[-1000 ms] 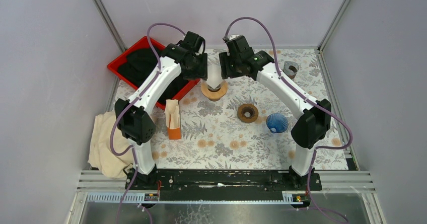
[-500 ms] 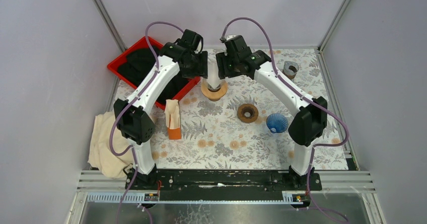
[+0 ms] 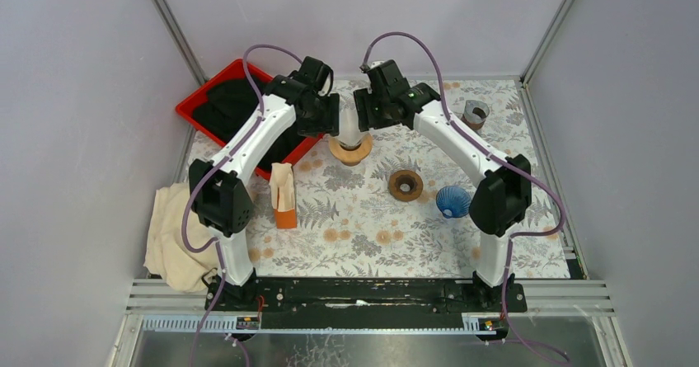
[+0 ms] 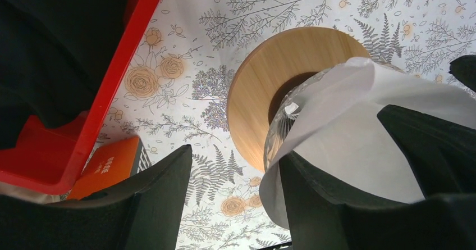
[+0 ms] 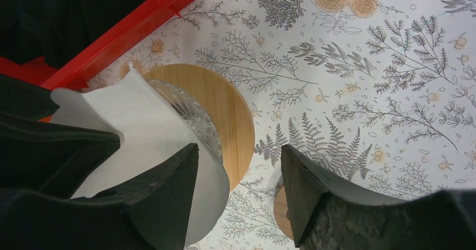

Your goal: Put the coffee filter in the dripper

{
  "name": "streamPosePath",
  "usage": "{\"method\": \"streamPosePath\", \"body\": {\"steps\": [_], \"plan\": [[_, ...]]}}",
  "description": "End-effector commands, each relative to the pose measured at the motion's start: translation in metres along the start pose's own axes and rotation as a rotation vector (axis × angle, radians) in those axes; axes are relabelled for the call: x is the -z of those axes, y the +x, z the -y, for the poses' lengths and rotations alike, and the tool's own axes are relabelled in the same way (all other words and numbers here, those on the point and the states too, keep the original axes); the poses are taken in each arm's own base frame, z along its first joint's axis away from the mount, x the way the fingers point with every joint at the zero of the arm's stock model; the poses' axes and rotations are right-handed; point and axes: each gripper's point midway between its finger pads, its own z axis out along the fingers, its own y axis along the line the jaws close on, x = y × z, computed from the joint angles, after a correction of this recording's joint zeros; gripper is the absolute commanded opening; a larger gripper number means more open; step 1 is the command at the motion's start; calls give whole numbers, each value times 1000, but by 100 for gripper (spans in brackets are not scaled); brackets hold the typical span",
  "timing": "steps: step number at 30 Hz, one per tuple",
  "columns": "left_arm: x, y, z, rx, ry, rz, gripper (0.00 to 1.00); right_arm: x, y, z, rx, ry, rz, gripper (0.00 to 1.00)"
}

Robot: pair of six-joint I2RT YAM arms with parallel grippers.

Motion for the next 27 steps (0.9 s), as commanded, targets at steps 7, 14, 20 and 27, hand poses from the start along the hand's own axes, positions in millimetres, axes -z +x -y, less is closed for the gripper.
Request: {"method": "streamPosePath", "body": {"steps": [7, 14, 20, 27], "plan": [[-8, -3, -1, -15, 13, 17, 66, -12, 7, 0, 13, -22, -23, 64], [3, -11, 2, -7, 34, 47, 68, -3, 2, -2, 22, -32, -1, 66], [21, -24, 9, 14, 87, 102, 70, 3, -2, -5, 26, -50, 13, 68], [33, -31, 12, 37, 123, 147, 71, 7, -7, -9, 23, -69, 30, 69]]}}
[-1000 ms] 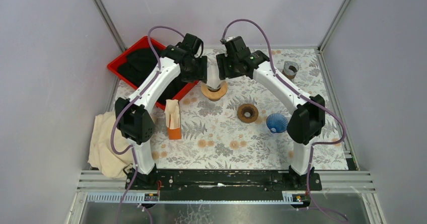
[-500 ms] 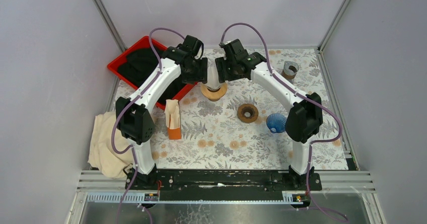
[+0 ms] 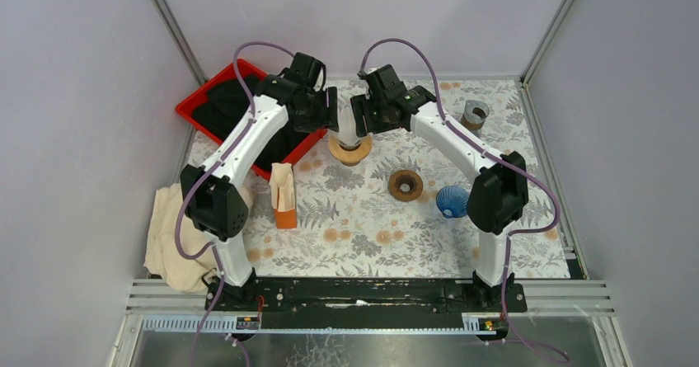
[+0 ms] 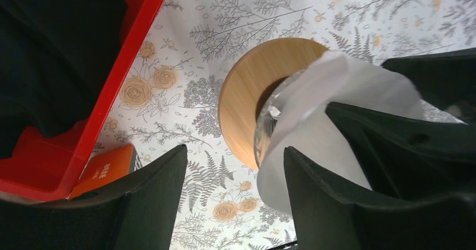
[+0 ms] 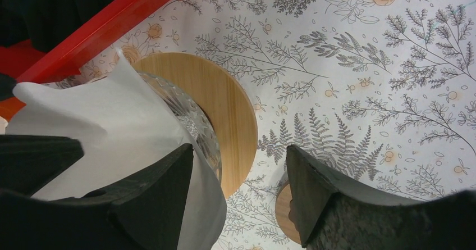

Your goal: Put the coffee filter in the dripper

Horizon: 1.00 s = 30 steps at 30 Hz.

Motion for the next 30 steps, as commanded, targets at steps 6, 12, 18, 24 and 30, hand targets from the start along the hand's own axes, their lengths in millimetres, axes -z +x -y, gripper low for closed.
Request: {"method": "streamPosePath", "body": {"steps": [6, 12, 18, 24, 30], "plan": [[31, -29, 12, 32, 87, 134, 73, 27, -27, -10, 9, -60, 97, 70], [21, -26, 14, 26, 97, 109, 73, 36, -36, -14, 6, -78, 130, 71], [12, -22, 12, 24, 95, 83, 73, 44, -41, -16, 4, -85, 154, 74], [14, -21, 11, 17, 88, 83, 74, 48, -42, -16, 5, -89, 161, 76], [25, -26, 13, 6, 95, 112, 75, 59, -48, -8, 7, -58, 196, 77]]}}
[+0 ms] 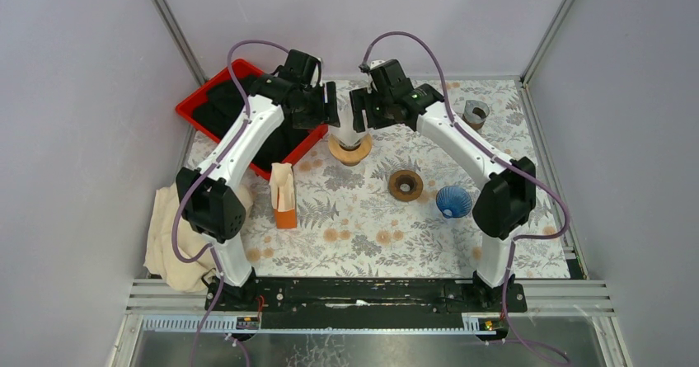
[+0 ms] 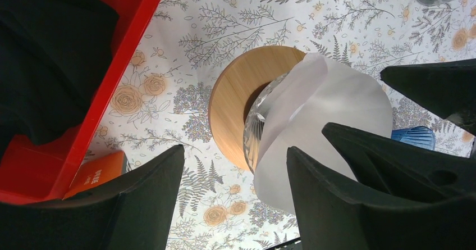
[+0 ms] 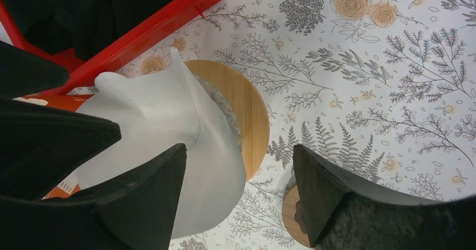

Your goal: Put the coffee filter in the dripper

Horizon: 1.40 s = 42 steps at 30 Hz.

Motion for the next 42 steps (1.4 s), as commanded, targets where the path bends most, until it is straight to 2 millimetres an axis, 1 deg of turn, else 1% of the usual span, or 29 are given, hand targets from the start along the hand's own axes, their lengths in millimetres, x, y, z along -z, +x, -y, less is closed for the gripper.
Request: {"method": "streamPosePath", "body": {"steps": [1, 5, 8, 10, 13, 14, 15, 19, 20, 21, 23, 29, 31, 33, 36, 38, 42], "plan": [[12, -15, 7, -25, 34, 64, 75, 39, -35, 1, 12, -4, 137, 77], [24, -20, 6, -26, 30, 108, 76, 53, -41, 7, 6, 11, 174, 78], [35, -23, 6, -27, 28, 148, 79, 64, -43, 9, 10, 13, 196, 81], [46, -25, 7, -36, 35, 187, 81, 72, -44, 11, 12, 23, 209, 82], [59, -26, 5, -50, 36, 238, 85, 81, -42, 22, 8, 59, 228, 83], [62, -25, 3, -54, 36, 251, 86, 89, -43, 26, 6, 70, 244, 84], [66, -24, 1, -57, 31, 265, 87, 92, -43, 31, 2, 86, 252, 84], [76, -18, -9, -67, 24, 305, 90, 98, -37, 57, -24, 155, 257, 85], [79, -16, -13, -66, 22, 316, 91, 99, -35, 62, -30, 163, 255, 86], [82, -15, -16, -67, 19, 328, 91, 103, -38, 66, -36, 171, 266, 86], [88, -11, -25, -64, 3, 349, 94, 100, -27, 78, -51, 200, 245, 86], [103, 3, -47, -58, -18, 429, 98, 98, -14, 126, -113, 298, 221, 86], [105, 7, -56, -62, -42, 450, 100, 99, -14, 143, -138, 330, 219, 86], [111, 9, -64, -66, -77, 475, 100, 99, -15, 159, -156, 356, 221, 86], [119, 11, -75, -62, -128, 518, 100, 101, -18, 190, -190, 410, 230, 85], [122, 13, -80, -58, -147, 537, 100, 100, -20, 210, -217, 444, 237, 84], [121, 17, -86, -54, -170, 542, 100, 99, -25, 251, -254, 501, 243, 80]]}}
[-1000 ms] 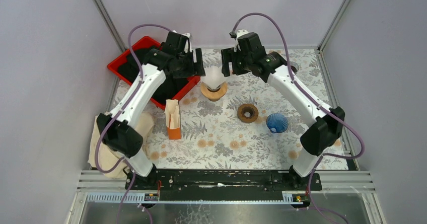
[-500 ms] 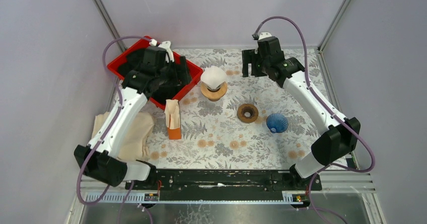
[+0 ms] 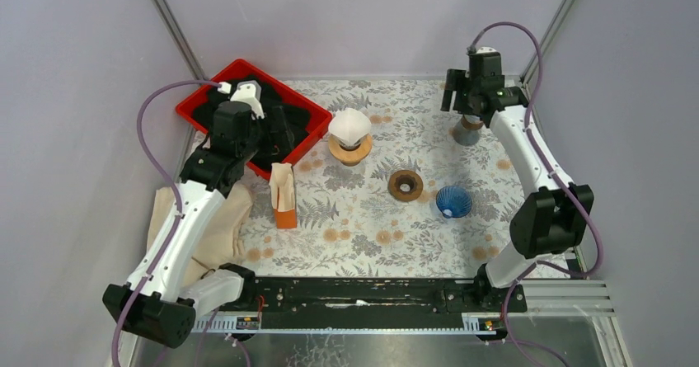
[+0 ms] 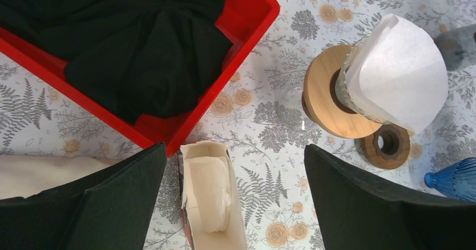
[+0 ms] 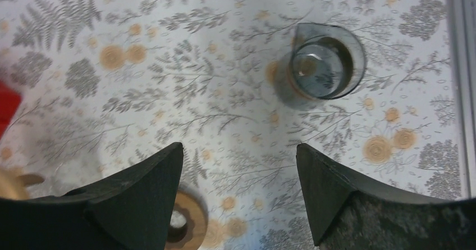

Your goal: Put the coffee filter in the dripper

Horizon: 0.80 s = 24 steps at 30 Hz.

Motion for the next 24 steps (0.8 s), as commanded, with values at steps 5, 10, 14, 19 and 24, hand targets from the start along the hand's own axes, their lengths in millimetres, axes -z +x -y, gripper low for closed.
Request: {"method": "streamPosePath", "body": {"steps": [5, 10, 14, 19, 24], "plan": [[1, -19, -18, -18, -91, 103, 100, -52, -35, 50, -44, 64, 39, 69], [-1, -17, -22, -18, -108, 99, 100, -84, -30, 60, -48, 46, -1, 60], [-5, -14, -24, -22, -120, 88, 100, -103, -24, 63, -42, 44, -33, 54], [-7, -11, -21, -26, -102, 75, 100, -124, -17, 62, -26, 27, -64, 48], [-9, -10, -21, -28, -105, 71, 100, -136, -9, 63, -18, 32, -96, 38]]}}
